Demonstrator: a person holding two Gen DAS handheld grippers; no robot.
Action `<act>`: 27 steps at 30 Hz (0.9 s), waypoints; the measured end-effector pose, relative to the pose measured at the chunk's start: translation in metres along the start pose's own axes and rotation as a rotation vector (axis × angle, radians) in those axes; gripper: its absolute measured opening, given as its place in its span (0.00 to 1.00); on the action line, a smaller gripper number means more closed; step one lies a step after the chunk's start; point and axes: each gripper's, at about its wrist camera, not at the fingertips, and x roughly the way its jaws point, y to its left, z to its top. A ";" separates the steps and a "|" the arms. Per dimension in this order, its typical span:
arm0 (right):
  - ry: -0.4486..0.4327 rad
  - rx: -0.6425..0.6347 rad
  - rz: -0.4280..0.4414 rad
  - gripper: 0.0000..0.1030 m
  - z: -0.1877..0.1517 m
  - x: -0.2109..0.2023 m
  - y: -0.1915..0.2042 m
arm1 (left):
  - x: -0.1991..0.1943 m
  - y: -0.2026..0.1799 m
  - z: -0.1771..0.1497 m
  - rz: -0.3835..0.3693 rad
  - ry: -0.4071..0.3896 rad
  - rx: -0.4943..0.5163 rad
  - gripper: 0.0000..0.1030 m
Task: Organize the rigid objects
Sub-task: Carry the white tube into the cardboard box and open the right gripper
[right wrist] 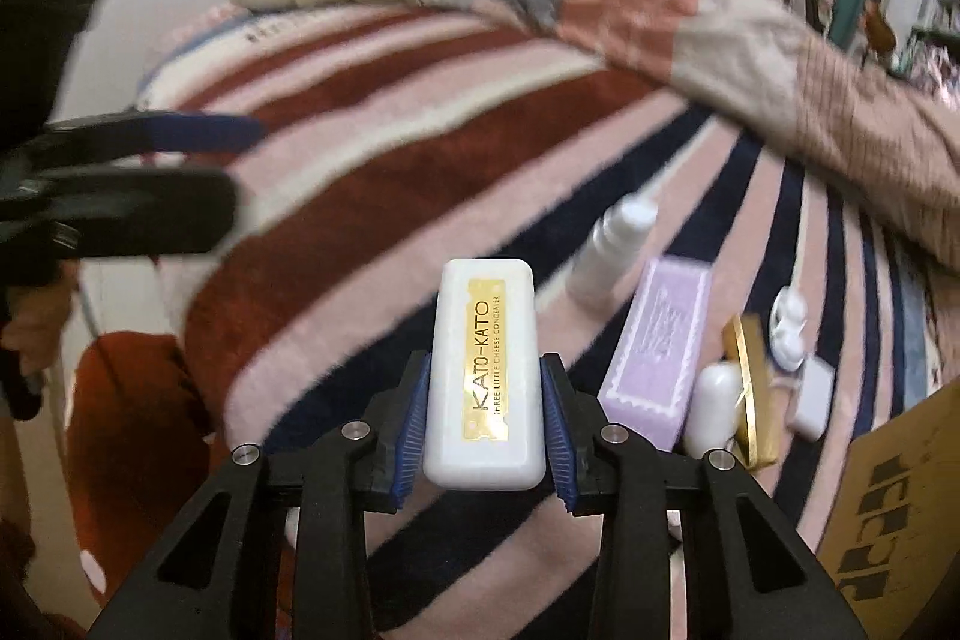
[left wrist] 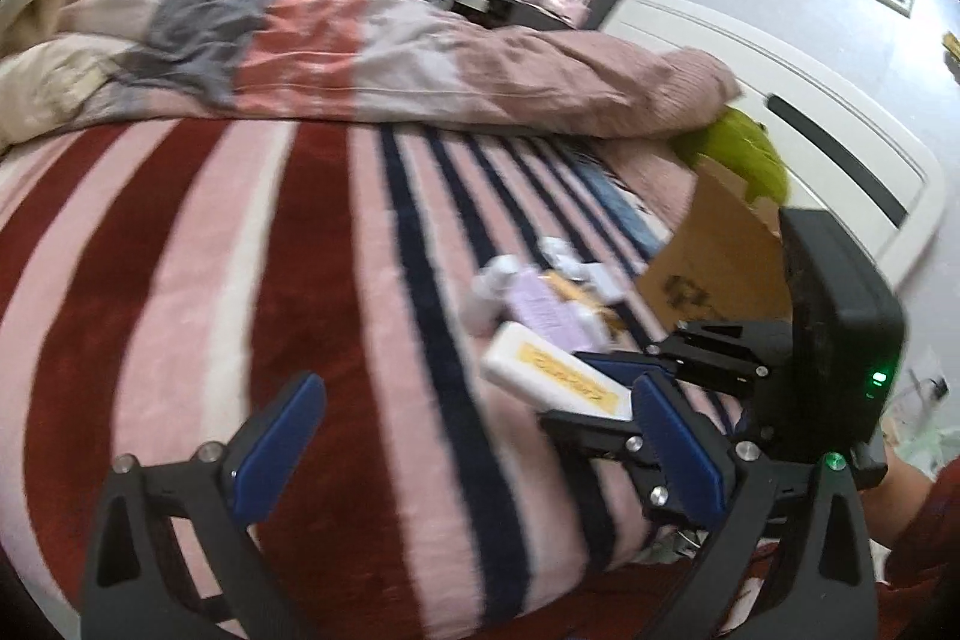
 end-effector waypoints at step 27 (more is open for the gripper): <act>-0.276 0.303 0.002 0.30 -0.066 -0.182 -0.236 | 0.158 -0.261 0.144 -0.220 0.246 0.225 0.36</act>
